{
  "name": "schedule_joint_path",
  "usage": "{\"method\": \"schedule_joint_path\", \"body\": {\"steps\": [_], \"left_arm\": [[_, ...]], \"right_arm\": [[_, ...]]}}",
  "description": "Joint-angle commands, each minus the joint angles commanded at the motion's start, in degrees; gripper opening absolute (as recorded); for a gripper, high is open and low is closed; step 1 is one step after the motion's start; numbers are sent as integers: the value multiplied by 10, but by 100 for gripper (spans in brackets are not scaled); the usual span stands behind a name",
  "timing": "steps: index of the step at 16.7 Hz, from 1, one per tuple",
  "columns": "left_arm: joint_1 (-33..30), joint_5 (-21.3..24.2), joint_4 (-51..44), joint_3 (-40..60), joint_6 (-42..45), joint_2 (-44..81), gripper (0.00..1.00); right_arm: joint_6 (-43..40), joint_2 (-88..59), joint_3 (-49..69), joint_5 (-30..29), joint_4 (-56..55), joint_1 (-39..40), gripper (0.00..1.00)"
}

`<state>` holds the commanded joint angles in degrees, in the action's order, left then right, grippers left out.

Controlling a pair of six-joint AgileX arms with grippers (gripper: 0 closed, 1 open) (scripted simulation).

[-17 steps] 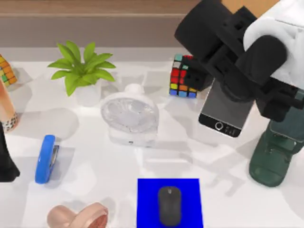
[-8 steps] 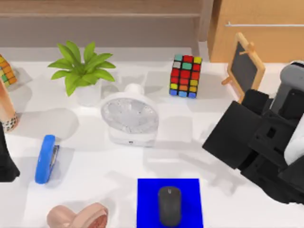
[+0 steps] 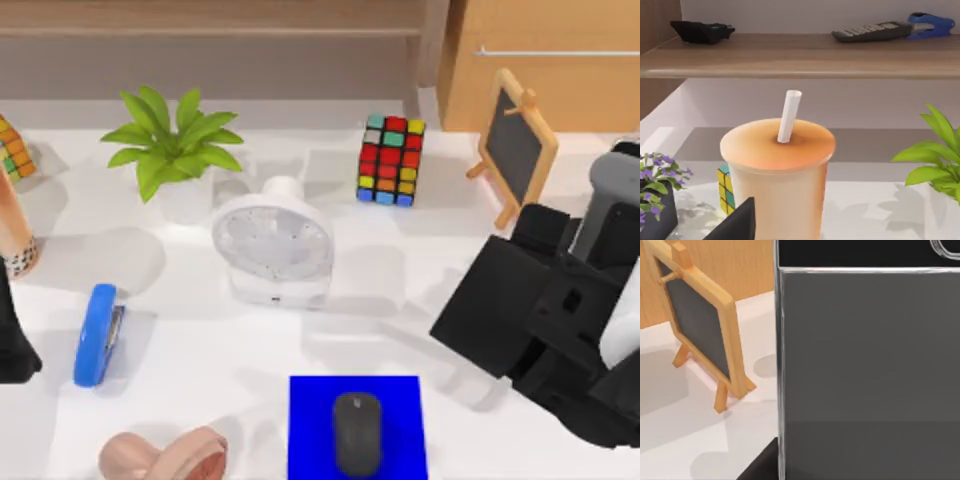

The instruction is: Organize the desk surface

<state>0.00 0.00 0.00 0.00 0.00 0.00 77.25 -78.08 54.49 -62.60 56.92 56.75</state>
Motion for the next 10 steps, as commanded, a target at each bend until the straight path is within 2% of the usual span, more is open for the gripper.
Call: {"method": "schedule_joint_path", "body": {"steps": [6,10], "left_arm": [[0,0,0,0,0,0,100],[0,0,0,0,0,0,100]], "right_arm": [[-89,66,-23,27,-37,28,0],[-128,101,-31,31,-112,7,0]]}}
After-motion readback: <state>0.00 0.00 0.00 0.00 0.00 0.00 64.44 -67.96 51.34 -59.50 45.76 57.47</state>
